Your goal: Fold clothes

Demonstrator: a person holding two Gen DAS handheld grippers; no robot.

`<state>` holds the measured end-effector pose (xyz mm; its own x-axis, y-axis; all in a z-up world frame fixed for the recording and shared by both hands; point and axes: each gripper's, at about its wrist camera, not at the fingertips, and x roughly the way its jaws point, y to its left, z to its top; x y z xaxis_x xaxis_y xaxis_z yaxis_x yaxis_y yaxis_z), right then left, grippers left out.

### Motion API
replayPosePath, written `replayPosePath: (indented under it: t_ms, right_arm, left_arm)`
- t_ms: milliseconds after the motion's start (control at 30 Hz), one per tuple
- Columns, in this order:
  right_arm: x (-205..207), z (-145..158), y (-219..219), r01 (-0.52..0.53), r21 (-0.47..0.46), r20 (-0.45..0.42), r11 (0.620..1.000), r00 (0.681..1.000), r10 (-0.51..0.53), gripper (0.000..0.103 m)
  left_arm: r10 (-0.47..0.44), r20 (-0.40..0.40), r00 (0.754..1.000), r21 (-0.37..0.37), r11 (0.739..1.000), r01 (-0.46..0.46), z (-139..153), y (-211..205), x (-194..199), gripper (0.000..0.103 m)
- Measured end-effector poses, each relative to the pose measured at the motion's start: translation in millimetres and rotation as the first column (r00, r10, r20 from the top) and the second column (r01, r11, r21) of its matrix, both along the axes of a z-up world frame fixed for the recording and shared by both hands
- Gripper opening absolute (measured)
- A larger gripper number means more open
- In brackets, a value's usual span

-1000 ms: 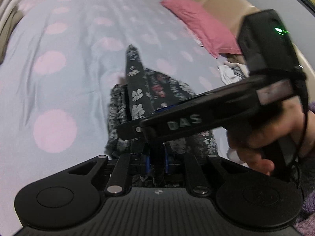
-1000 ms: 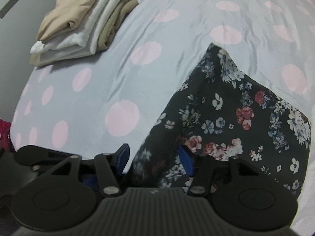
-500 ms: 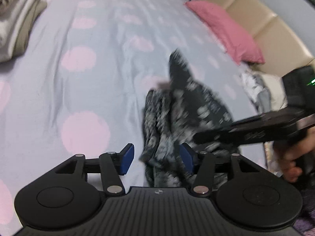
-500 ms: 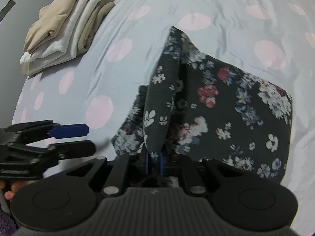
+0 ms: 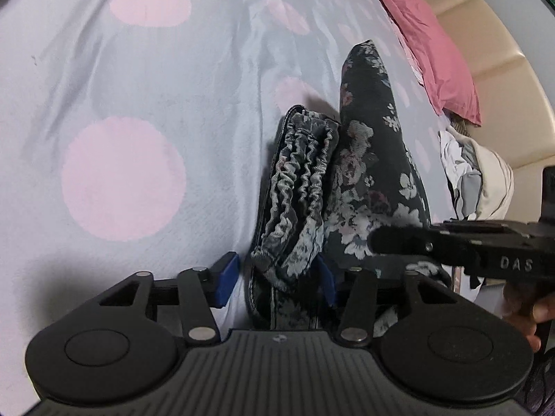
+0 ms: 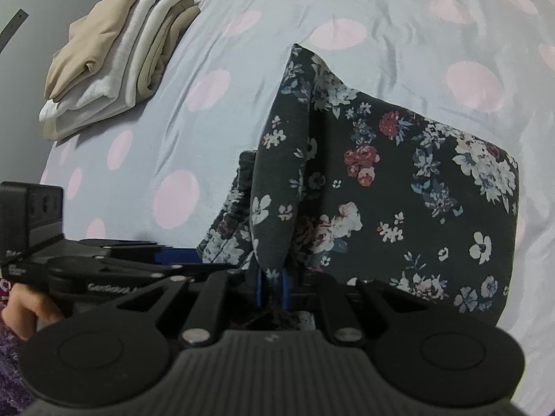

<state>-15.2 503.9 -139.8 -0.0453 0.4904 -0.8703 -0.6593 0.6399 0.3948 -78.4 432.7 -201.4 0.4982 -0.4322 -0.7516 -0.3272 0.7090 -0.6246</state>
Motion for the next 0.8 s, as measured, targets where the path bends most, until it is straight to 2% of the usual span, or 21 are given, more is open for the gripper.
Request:
replayPosePath:
  t_ms: [67,133,333,467,600,700,733,800]
  right_arm:
    - [1,-1,0,0.001,0.002,-0.004,1.0,1.0,-0.001,0.012]
    - [2,-1,0,0.0,0.001,-0.006,1.0,1.0,0.0,0.012]
    - [4,0,1,0.009,0.004,-0.003,1.0,1.0,-0.009,0.012]
    - [3,10,-1,0.01,0.044,-0.008,0.999,1.0,-0.01,0.01]
    - [-1,17,-1,-0.011,0.068,0.01,0.998,1.0,0.01,0.012]
    - [-3,22,-3,-0.025,0.081,0.014,0.996,1.0,0.024,0.019]
    - [-3,24,-5,-0.028,0.085,0.018,0.996,0.999,0.027,0.026]
    - [-4,27,-7,-0.035,0.094,0.025,0.995,0.999,0.032,0.029]
  left_arm:
    - [-0.001,-0.001,1.0,-0.024,1.0,0.001,-5,1,4,0.033]
    - [-0.004,0.0,1.0,-0.045,0.999,0.004,-9,1,7,0.032]
    - [0.001,0.042,0.999,-0.033,0.999,0.0,-1,5,9,0.026]
    - [0.006,0.07,0.998,-0.03,1.0,-0.004,4,7,10,0.016]
    - [0.008,0.086,0.996,-0.046,0.999,-0.004,9,10,7,0.015]
    - [0.005,0.074,0.997,-0.033,0.999,-0.003,9,9,8,0.016]
    - [0.006,0.066,0.998,-0.034,0.999,-0.004,9,9,9,0.017]
    - [0.022,0.048,0.999,-0.044,0.999,-0.02,7,10,10,0.021]
